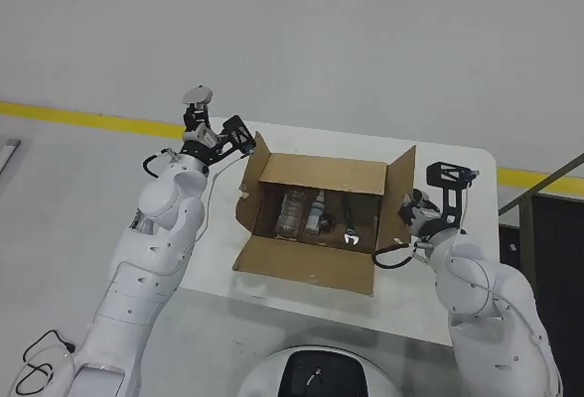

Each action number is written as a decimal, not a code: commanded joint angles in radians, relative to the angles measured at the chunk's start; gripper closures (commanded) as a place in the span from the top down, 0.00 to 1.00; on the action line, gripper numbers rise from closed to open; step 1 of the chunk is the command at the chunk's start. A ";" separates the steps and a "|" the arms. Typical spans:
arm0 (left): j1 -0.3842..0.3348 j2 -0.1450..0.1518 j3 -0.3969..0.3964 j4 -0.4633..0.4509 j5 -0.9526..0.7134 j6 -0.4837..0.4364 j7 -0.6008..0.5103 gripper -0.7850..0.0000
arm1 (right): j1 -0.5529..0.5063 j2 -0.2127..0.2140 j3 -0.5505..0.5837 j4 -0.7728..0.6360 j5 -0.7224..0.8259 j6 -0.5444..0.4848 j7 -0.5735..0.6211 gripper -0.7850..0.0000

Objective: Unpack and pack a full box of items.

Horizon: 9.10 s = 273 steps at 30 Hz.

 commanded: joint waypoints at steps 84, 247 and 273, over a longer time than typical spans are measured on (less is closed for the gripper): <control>0.032 0.017 -0.001 -0.004 0.031 -0.161 0.103 1.00 | 0.366 -0.074 -0.375 0.636 -0.017 -0.068 -0.434 0.00; -0.060 0.026 0.346 0.157 0.074 -0.344 0.517 0.00 | -0.002 -0.069 0.101 0.431 0.422 -0.460 -0.562 0.00; -0.096 0.032 0.367 0.181 0.103 -0.397 0.518 0.16 | 0.071 -0.052 0.013 0.482 0.314 -0.440 -0.499 0.00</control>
